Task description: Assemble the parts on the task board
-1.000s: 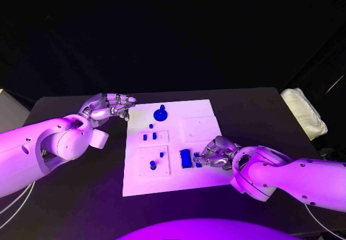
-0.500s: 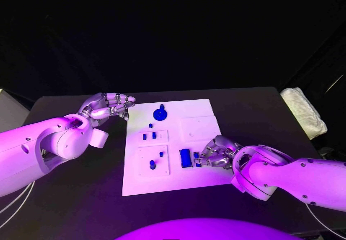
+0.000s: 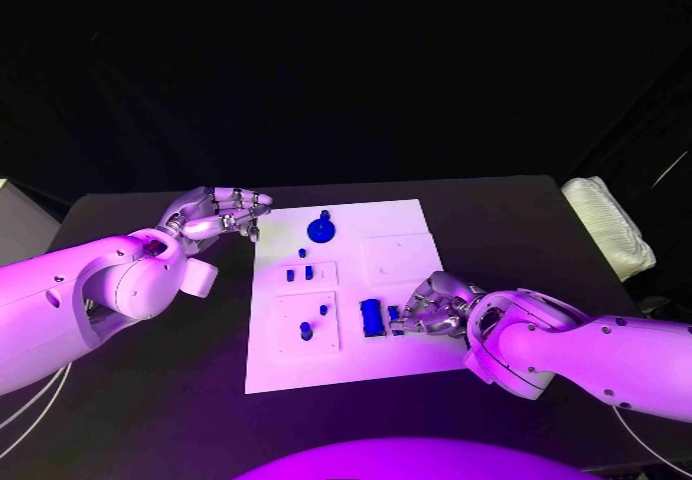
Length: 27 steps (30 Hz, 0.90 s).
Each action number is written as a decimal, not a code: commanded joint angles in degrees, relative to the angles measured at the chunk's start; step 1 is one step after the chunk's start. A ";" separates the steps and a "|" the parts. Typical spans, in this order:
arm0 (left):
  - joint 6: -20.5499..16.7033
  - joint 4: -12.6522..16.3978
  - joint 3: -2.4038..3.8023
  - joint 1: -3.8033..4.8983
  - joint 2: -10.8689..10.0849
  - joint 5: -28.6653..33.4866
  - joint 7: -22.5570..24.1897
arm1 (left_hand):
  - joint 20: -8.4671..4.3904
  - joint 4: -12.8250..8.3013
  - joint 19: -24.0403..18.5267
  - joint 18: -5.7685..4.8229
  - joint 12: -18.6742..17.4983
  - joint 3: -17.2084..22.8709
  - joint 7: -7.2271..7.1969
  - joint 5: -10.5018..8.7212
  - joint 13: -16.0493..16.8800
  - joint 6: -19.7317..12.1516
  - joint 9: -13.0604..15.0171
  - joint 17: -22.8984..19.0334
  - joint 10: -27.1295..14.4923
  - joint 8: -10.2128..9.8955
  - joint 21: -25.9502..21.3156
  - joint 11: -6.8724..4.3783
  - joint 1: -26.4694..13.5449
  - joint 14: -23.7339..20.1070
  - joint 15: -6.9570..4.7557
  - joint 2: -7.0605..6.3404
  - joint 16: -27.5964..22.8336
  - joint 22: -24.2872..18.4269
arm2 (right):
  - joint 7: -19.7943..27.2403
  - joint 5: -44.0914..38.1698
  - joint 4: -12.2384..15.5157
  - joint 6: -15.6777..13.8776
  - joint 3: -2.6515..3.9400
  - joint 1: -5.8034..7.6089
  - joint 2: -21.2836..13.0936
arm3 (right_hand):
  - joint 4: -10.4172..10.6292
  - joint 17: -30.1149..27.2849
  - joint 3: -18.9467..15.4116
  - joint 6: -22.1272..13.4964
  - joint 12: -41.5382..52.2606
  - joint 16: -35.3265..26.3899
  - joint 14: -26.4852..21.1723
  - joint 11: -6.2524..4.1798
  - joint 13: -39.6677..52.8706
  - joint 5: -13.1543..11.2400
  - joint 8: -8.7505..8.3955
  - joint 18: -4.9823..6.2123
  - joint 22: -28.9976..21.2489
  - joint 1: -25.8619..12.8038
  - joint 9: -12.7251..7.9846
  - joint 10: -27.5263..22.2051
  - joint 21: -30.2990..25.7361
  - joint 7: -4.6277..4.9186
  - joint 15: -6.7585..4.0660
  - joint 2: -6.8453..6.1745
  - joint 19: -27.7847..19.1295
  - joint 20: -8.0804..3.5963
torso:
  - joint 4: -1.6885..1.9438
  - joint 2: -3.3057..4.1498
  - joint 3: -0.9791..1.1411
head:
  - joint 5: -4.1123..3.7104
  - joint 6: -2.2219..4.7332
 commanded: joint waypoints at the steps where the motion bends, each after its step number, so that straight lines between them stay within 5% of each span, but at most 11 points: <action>1: 0.82 0.06 0.03 -0.02 0.15 0.00 0.27 | 0.44 0.38 -0.07 0.81 0.31 0.08 -0.11 0.24 -0.06 -0.19 -0.09 0.06 -0.26 0.23 -0.23 -0.08 0.02 -0.38 -0.20 0.44 0.21 -0.09 | 0.43 -0.81 -1.03 0.99 -0.05 -0.05 0.49 | 0.13 15.08 -0.49 0.02 0.05 0.24 5.98 -0.34 14.98 -0.29 -0.32 -0.60 6.46 0.21 -0.10 5.90 0.01 0.12 -0.19 0.43 1.58 -0.19 | 0.07 0.04 0.01 | -0.10 -0.04; 17: 0.80 0.05 0.03 -0.02 0.11 0.00 0.20 | 0.45 0.42 -0.07 0.81 0.33 0.09 -0.10 0.23 -0.08 -0.19 -0.09 0.06 -0.27 0.25 -0.23 -0.07 -0.01 -0.39 -0.19 0.48 0.21 -0.09 | 1.51 -0.60 -3.71 0.95 -0.04 -0.02 1.63 | 1.20 15.08 -2.38 0.19 0.03 0.24 5.98 -0.35 14.97 -1.28 -0.30 -0.60 6.52 0.09 -0.17 5.89 -0.07 0.11 -0.19 0.56 1.61 -0.18 | 0.00 0.01 -0.01 | 0.10 -0.14; 22: 0.83 0.01 0.03 -0.02 0.12 0.00 0.21 | 0.45 0.42 -0.07 0.81 0.33 0.09 -0.10 0.23 -0.08 -0.19 -0.09 0.06 -0.27 0.25 -0.23 -0.07 -0.01 -0.39 -0.19 0.48 0.21 -0.09 | 2.96 -0.23 -3.33 -0.38 -0.02 -0.02 1.28 | 2.14 15.08 -6.20 0.21 -0.06 0.24 5.98 -0.29 14.94 -1.37 -0.26 -0.58 6.55 -0.03 -0.23 5.86 -0.33 0.15 -0.15 1.02 1.61 -0.14 | -0.01 0.00 0.00 | 0.08 -0.17; 27: 0.67 -0.14 0.02 -0.02 0.16 0.12 0.36 | 0.45 0.42 -0.07 0.81 0.33 0.09 -0.10 0.23 -0.08 -0.19 -0.09 0.06 -0.27 0.25 -0.23 -0.07 -0.01 -0.39 -0.19 0.48 0.21 -0.09 | 7.27 2.27 -2.83 -3.48 0.13 0.29 0.44 | 2.30 15.08 -14.37 -0.54 -1.10 0.24 5.98 -0.10 14.52 -0.08 -0.41 -0.43 6.36 -0.96 -0.36 5.44 -1.44 0.39 0.02 3.09 1.47 0.00 | -0.06 -0.16 -0.03 | 0.11 0.08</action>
